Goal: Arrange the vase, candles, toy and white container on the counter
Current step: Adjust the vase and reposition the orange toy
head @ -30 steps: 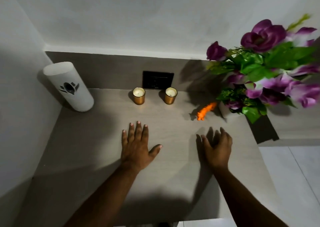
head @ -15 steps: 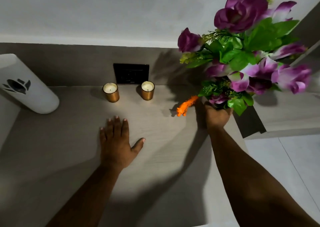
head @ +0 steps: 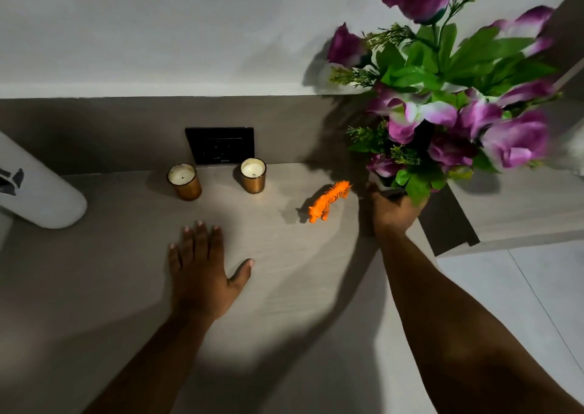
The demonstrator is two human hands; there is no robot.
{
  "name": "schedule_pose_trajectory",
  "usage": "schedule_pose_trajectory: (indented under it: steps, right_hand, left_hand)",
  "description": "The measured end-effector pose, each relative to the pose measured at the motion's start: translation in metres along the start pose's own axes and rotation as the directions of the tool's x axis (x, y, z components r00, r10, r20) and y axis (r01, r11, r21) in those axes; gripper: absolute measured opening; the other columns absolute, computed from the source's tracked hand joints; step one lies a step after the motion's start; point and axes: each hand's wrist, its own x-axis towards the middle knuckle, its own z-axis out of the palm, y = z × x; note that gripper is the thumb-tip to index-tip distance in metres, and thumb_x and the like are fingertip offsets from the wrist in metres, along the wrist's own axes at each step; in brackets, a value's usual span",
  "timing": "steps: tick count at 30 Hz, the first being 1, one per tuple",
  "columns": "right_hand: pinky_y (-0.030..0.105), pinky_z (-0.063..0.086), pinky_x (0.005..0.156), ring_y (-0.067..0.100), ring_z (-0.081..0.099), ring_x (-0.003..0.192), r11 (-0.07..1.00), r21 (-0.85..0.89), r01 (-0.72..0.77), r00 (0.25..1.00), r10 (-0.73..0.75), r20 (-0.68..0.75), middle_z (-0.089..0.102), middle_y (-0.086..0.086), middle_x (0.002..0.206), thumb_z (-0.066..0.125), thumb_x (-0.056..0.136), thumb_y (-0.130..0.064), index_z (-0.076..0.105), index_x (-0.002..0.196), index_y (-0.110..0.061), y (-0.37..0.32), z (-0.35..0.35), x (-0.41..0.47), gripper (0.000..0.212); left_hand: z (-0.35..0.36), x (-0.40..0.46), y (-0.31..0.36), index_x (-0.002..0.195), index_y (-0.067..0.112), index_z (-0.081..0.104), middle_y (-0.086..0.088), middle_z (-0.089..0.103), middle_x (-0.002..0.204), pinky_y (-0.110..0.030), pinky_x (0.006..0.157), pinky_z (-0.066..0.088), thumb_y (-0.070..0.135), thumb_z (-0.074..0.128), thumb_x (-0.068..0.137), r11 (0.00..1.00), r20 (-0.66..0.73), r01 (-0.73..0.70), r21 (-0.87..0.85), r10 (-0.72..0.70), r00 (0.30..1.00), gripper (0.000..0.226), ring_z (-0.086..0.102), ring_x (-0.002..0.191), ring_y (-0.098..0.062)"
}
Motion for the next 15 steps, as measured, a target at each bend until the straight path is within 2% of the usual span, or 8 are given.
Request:
schedule_pose_trajectory:
  steps: [2, 3, 5, 6, 9, 10, 15]
  right_hand:
    - [0.015, 0.049, 0.093, 0.02, 0.056, 0.114, 1.0, 0.019, -0.011, 1.0, 0.011, 0.004, 0.054, 0.02, 0.127, 0.085, 0.061, 0.01, 0.042, 0.127, 0.014, 0.0, 0.002, 0.001, 0.079]
    - [0.018, 0.049, 0.096, 0.021, 0.055, 0.116, 0.999, 0.018, -0.035, 0.999, 0.035, 0.019, 0.053, 0.02, 0.129, 0.086, 0.061, 0.007, 0.042, 0.128, 0.013, -0.002, 0.001, 0.0, 0.08]
    - [0.034, 0.044, 0.107, 0.029, 0.054, 0.122, 0.998, -0.016, -0.06, 0.998, 0.06, 0.026, 0.054, 0.022, 0.13, 0.088, 0.063, -0.001, 0.044, 0.128, 0.011, 0.003, 0.002, 0.001, 0.08]
    - [0.036, 0.041, 0.11, 0.031, 0.052, 0.124, 0.998, -0.043, -0.055, 0.998, 0.056, 0.024, 0.053, 0.022, 0.131, 0.089, 0.064, -0.007, 0.045, 0.129, 0.008, 0.004, 0.001, 0.0, 0.08]
    - [0.015, 0.038, 0.104, 0.028, 0.053, 0.122, 0.996, -0.065, -0.061, 0.998, 0.061, -0.004, 0.054, 0.018, 0.129, 0.09, 0.063, -0.019, 0.048, 0.13, 0.002, 0.005, 0.002, -0.001, 0.082]
    - [0.012, 0.037, 0.102, 0.028, 0.053, 0.122, 0.996, -0.057, -0.067, 0.998, 0.066, -0.018, 0.055, 0.018, 0.128, 0.091, 0.062, -0.02, 0.048, 0.13, 0.003, 0.006, 0.003, 0.0, 0.084]
    - [0.02, 0.034, 0.107, 0.027, 0.049, 0.124, 0.987, -0.152, -0.046, 0.999, 0.043, -0.018, 0.052, 0.018, 0.13, 0.091, 0.061, -0.031, 0.047, 0.133, 0.001, 0.013, 0.007, 0.003, 0.091]
  left_hand:
    - [0.0, 0.0, 0.0, 0.146, 0.009, 0.035, -0.023, 0.032, 0.155, -0.063, 0.113, 0.022, 0.078, 0.018, 0.08, 1.0, 0.005, 0.003, 0.007, -0.003, 1.0, 0.097, 0.024, 0.144, -0.043]
    - [0.0, 0.0, 0.0, 0.146, 0.009, 0.035, -0.023, 0.033, 0.154, -0.063, 0.113, 0.022, 0.079, 0.018, 0.08, 1.0, 0.005, 0.007, 0.004, -0.007, 1.0, 0.097, 0.024, 0.144, -0.043]
    - [-0.002, -0.001, 0.001, 0.146, 0.009, 0.035, -0.023, 0.033, 0.155, -0.063, 0.113, 0.021, 0.079, 0.016, 0.08, 1.0, 0.002, 0.012, -0.002, -0.012, 1.0, 0.098, 0.024, 0.144, -0.043]
    - [-0.003, -0.001, 0.002, 0.146, 0.01, 0.035, -0.023, 0.032, 0.155, -0.063, 0.113, 0.021, 0.079, 0.014, 0.079, 1.0, 0.001, 0.014, -0.002, -0.014, 1.0, 0.099, 0.024, 0.145, -0.043]
    - [-0.006, -0.001, 0.003, 0.146, 0.01, 0.035, -0.023, 0.032, 0.155, -0.062, 0.114, 0.02, 0.08, 0.01, 0.078, 1.0, 0.004, 0.02, -0.009, -0.02, 1.0, 0.102, 0.024, 0.145, -0.042]
    - [-0.006, -0.001, 0.003, 0.146, 0.01, 0.035, -0.022, 0.032, 0.155, -0.062, 0.115, 0.02, 0.081, 0.009, 0.077, 1.0, 0.005, 0.022, -0.01, -0.022, 1.0, 0.103, 0.023, 0.145, -0.042]
    - [-0.007, 0.0, 0.003, 0.147, 0.011, 0.034, -0.021, 0.031, 0.156, -0.06, 0.115, 0.018, 0.082, 0.008, 0.076, 0.999, 0.004, 0.031, -0.015, -0.031, 1.0, 0.104, 0.022, 0.146, -0.041]
